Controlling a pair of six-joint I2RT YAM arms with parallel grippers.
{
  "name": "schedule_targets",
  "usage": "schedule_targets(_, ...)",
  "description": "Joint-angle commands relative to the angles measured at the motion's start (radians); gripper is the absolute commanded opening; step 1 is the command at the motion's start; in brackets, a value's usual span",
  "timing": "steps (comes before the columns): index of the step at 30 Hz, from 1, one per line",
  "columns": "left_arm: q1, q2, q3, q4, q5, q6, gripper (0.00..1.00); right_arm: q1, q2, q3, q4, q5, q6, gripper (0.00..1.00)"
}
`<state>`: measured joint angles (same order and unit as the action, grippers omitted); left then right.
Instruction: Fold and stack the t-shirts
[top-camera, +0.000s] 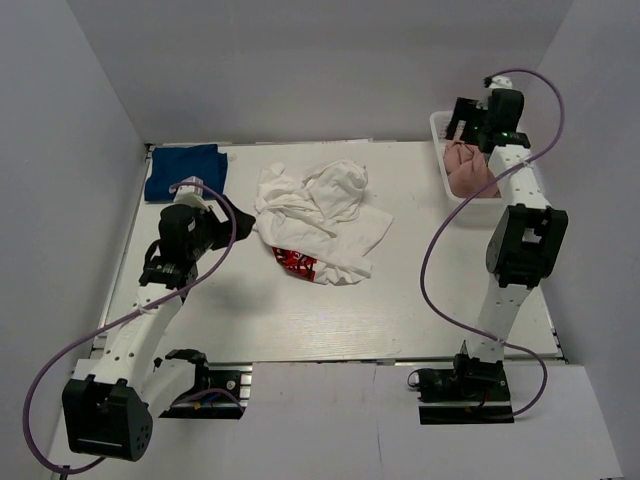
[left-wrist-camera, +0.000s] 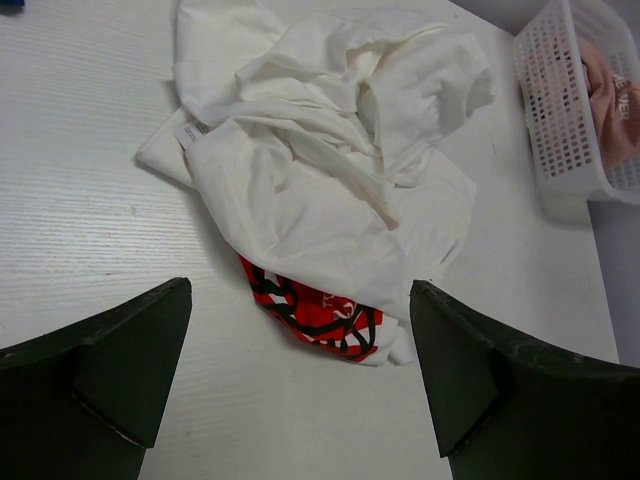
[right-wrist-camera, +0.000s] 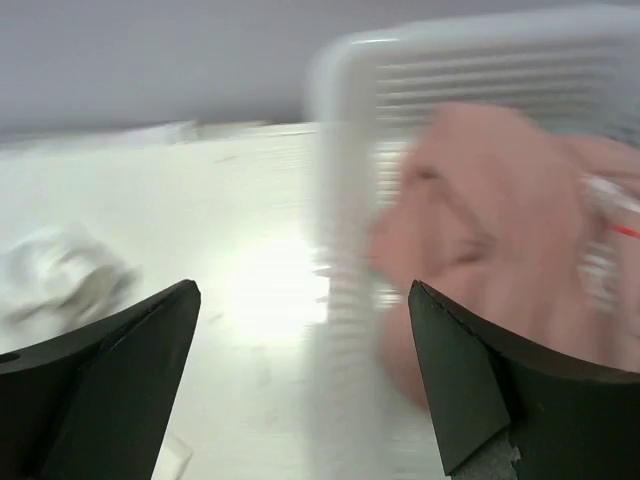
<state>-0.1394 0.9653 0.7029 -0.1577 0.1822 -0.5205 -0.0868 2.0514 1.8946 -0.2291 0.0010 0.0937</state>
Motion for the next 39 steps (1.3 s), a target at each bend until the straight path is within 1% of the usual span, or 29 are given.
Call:
schedule_targets(1, -0.002, -0.027, 0.018, 0.000, 0.091, 0.002, 1.00, 0.084, -0.145, -0.037, 0.030, -0.441, -0.087, 0.90)
schedule_targets(2, -0.002, -0.027, 0.009, 0.000, 0.103, 0.002, 1.00, 0.144, -0.149, -0.066, 0.039, -0.447, -0.147, 0.90)
schedule_targets(3, -0.002, -0.037, 0.009, 0.000, 0.114, 0.002, 1.00, 0.166, -0.163, -0.080, 0.045, -0.450, -0.179, 0.90)
schedule_targets(4, -0.002, -0.049, -0.002, 0.000, 0.114, 0.002, 1.00, 0.185, -0.163, -0.109, 0.050, -0.456, -0.195, 0.90)
schedule_targets(5, -0.002, -0.050, -0.011, 0.000, 0.114, -0.009, 1.00, 0.234, -0.157, -0.130, 0.054, -0.440, -0.204, 0.90)
schedule_targets(7, -0.002, -0.079, -0.011, 0.000, 0.114, -0.018, 1.00, 0.283, -0.123, -0.141, 0.070, -0.427, -0.219, 0.90)
schedule_targets(8, -0.002, -0.079, -0.022, 0.000, 0.114, -0.027, 1.00, 0.298, -0.106, -0.141, 0.071, -0.397, -0.221, 0.90)
schedule_targets(12, -0.002, -0.120, -0.042, -0.009, 0.114, -0.046, 1.00, 0.416, 0.013, -0.077, 0.079, -0.319, -0.223, 0.90)
schedule_targets(13, -0.002, -0.120, -0.042, -0.009, 0.114, -0.046, 1.00, 0.432, 0.082, -0.065, 0.086, -0.290, -0.232, 0.90)
schedule_targets(15, -0.002, -0.141, -0.042, -0.020, 0.114, -0.046, 1.00, 0.485, 0.157, -0.003, 0.073, -0.210, -0.249, 0.90)
schedule_targets(17, -0.002, -0.142, -0.042, -0.045, 0.105, -0.046, 1.00, 0.507, 0.212, 0.049, 0.054, -0.156, -0.284, 0.90)
schedule_targets(18, -0.002, -0.152, -0.042, -0.063, 0.094, -0.046, 1.00, 0.527, 0.243, 0.067, 0.054, -0.078, -0.290, 0.90)
schedule_targets(20, -0.002, -0.152, -0.033, -0.072, 0.085, -0.046, 1.00, 0.555, 0.276, 0.077, 0.066, -0.055, -0.310, 0.90)
schedule_targets(21, -0.002, -0.163, -0.033, -0.072, 0.085, -0.046, 1.00, 0.558, 0.282, 0.083, 0.059, -0.074, -0.308, 0.85)
schedule_targets(22, -0.002, -0.163, -0.033, -0.072, 0.076, -0.046, 1.00, 0.565, 0.283, 0.081, 0.056, -0.093, -0.310, 0.73)
schedule_targets(23, -0.002, -0.163, -0.033, -0.072, 0.076, -0.046, 1.00, 0.564, 0.280, 0.084, 0.048, -0.108, -0.310, 0.58)
schedule_targets(24, -0.002, -0.163, -0.033, -0.081, 0.076, -0.046, 1.00, 0.567, 0.273, 0.084, 0.044, -0.137, -0.293, 0.41)
schedule_targets(25, -0.002, -0.163, -0.033, -0.082, 0.066, -0.046, 1.00, 0.567, 0.263, 0.089, 0.031, -0.153, -0.287, 0.00)
schedule_targets(26, -0.002, -0.163, -0.033, -0.095, 0.066, -0.046, 1.00, 0.568, 0.222, 0.089, 0.036, -0.153, -0.247, 0.00)
schedule_targets(28, -0.002, -0.172, -0.023, -0.106, 0.057, -0.046, 1.00, 0.561, 0.147, 0.083, 0.048, -0.142, -0.226, 0.00)
schedule_targets(29, -0.002, -0.172, -0.023, -0.106, 0.057, -0.046, 1.00, 0.556, 0.121, 0.072, 0.089, -0.128, -0.189, 0.00)
schedule_targets(30, -0.002, -0.183, -0.023, -0.106, 0.057, -0.046, 1.00, 0.556, 0.027, 0.067, 0.105, -0.109, -0.184, 0.00)
schedule_targets(31, -0.002, -0.192, -0.023, -0.106, 0.057, -0.046, 1.00, 0.553, -0.005, 0.049, 0.138, -0.029, -0.184, 0.00)
schedule_targets(32, -0.002, -0.192, -0.023, -0.106, 0.057, -0.046, 1.00, 0.553, -0.034, 0.046, 0.172, -0.006, -0.175, 0.00)
schedule_targets(33, -0.002, -0.192, -0.023, -0.106, 0.057, -0.046, 1.00, 0.550, -0.110, 0.050, 0.188, 0.045, -0.175, 0.00)
schedule_targets(34, -0.002, -0.203, -0.023, -0.106, 0.057, -0.055, 1.00, 0.549, -0.128, 0.061, 0.185, 0.150, -0.163, 0.00)
schedule_targets(35, -0.002, -0.203, -0.023, -0.097, 0.057, -0.055, 1.00, 0.535, -0.144, 0.114, 0.171, 0.181, -0.151, 0.00)
schedule_targets(37, -0.002, -0.212, -0.034, -0.097, 0.047, -0.055, 1.00, 0.518, -0.191, 0.165, 0.166, 0.304, -0.134, 0.00)
schedule_targets(39, 0.007, -0.212, -0.034, -0.097, 0.037, -0.055, 1.00, 0.477, -0.217, 0.225, 0.175, 0.376, -0.140, 0.00)
